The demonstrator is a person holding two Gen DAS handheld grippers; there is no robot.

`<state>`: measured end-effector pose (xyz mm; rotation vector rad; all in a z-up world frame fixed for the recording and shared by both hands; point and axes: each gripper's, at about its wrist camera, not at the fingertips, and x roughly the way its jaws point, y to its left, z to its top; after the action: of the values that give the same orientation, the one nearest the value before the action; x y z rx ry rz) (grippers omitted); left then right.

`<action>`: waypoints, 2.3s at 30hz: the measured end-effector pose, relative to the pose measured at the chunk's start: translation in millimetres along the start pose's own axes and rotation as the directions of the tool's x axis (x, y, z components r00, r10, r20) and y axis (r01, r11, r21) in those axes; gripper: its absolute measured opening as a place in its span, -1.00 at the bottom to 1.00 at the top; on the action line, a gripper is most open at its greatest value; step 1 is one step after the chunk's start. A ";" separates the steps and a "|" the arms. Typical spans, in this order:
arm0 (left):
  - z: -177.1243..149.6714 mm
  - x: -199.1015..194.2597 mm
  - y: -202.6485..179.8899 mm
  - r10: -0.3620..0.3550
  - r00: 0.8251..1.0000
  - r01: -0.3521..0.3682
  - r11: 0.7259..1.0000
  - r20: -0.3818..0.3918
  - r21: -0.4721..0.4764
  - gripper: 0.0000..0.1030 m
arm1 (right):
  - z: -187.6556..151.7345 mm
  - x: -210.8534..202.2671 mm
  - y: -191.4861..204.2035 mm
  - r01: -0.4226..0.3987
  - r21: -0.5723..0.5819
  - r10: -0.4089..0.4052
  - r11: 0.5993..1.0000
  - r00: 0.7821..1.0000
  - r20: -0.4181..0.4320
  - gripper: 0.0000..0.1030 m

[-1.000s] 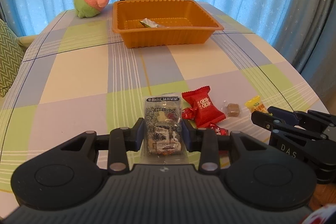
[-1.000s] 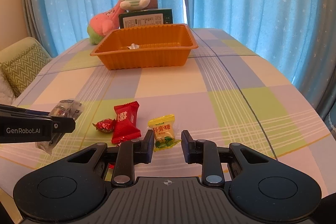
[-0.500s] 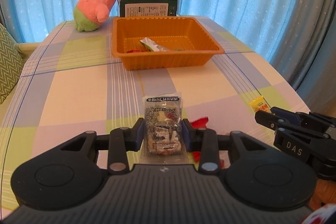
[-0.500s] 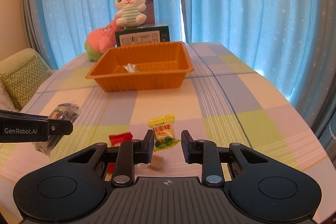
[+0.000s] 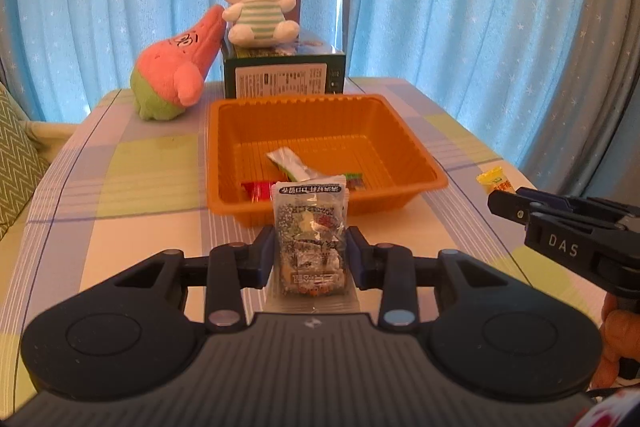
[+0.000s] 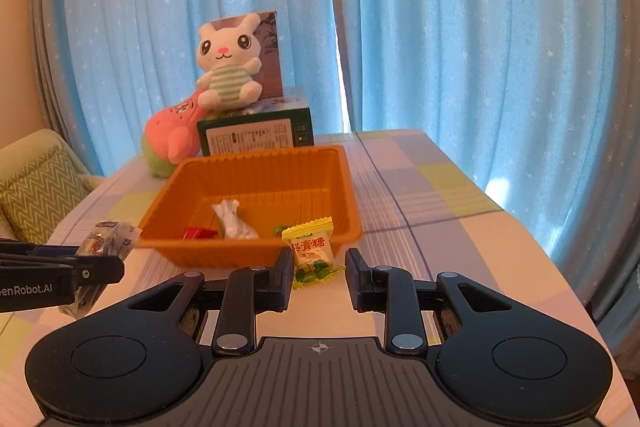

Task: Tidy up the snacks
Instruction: 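Carry the clear snack bag and yellow candy over the orange tray with both tools, then open the left tool to drop the snack bag while the right tool drops the yellow candy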

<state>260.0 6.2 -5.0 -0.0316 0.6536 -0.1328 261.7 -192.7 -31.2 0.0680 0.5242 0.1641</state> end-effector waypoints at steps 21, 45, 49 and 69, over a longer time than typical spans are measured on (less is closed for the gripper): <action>41.5 100.6 37.1 0.017 0.999 -0.014 0.996 0.029 -0.091 -0.35 | 43.2 120.9 -4.2 -0.012 0.012 0.012 1.000 1.000 0.001 -0.46; 56.7 151.6 46.8 -0.024 1.000 0.024 0.986 0.003 -0.164 -0.31 | 38.0 145.9 -7.5 -0.016 0.012 0.017 1.000 0.999 -0.040 -0.46; 53.3 152.9 47.5 -0.017 1.000 0.016 0.987 -0.003 -0.159 -0.11 | 37.3 147.7 -9.1 -0.019 0.025 0.021 1.000 0.999 -0.049 -0.46; 51.0 148.1 48.8 -0.010 1.000 0.009 0.988 -0.004 -0.155 -0.11 | 38.2 147.7 -21.5 -0.066 0.098 0.070 0.993 0.997 -0.040 -0.45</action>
<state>412.9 34.1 -57.4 -0.1841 0.6677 -0.0914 409.9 -189.1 -73.2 0.1771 0.5732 0.2075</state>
